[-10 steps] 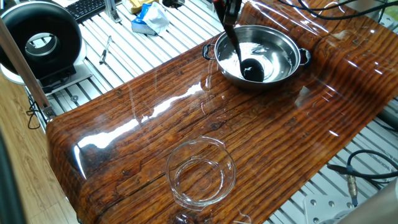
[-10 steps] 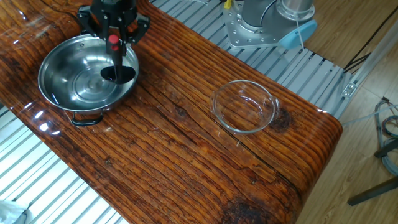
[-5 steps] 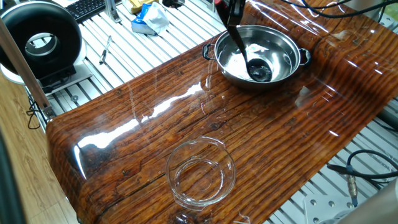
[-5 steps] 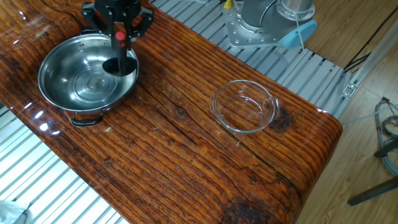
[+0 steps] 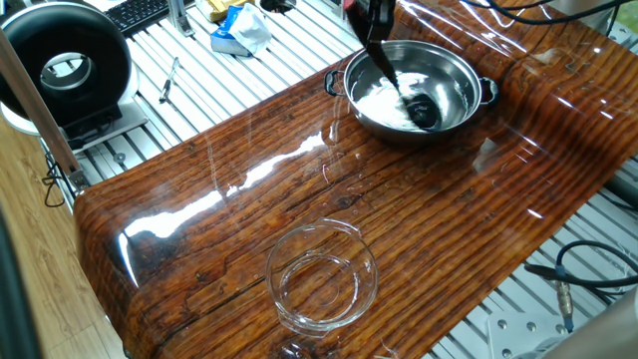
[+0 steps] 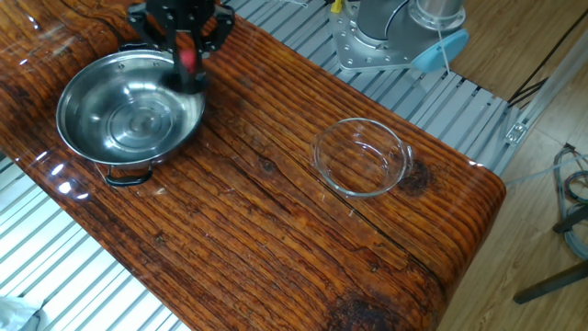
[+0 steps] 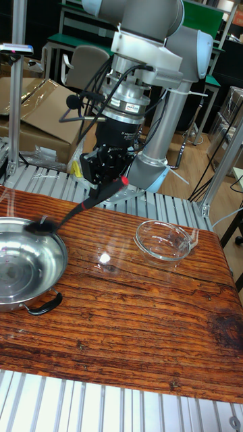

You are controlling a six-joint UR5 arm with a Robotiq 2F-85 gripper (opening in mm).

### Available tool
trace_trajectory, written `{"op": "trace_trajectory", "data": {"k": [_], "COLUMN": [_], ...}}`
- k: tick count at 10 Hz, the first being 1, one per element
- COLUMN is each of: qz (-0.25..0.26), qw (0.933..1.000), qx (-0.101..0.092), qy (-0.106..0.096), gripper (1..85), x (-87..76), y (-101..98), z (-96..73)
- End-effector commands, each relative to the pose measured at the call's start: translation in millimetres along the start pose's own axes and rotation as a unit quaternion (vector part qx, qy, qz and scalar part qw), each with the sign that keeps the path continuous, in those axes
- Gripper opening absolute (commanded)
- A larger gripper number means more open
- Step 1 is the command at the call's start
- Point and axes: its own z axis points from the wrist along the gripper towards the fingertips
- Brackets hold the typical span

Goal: Scoop water with a large spoon from one bowl to another

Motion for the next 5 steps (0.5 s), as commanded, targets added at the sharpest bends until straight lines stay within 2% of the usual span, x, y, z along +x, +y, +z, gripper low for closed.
{"op": "trace_trajectory", "data": {"k": [1,5], "qz": [-0.022,-0.024], "qw": [0.9997,0.9997], "qx": [0.007,0.000], "qy": [-0.004,-0.001], "gripper": [1.0,1.0], "x": [-3.2,-5.4], "y": [-4.2,1.7], "z": [-0.2,-3.5]}}
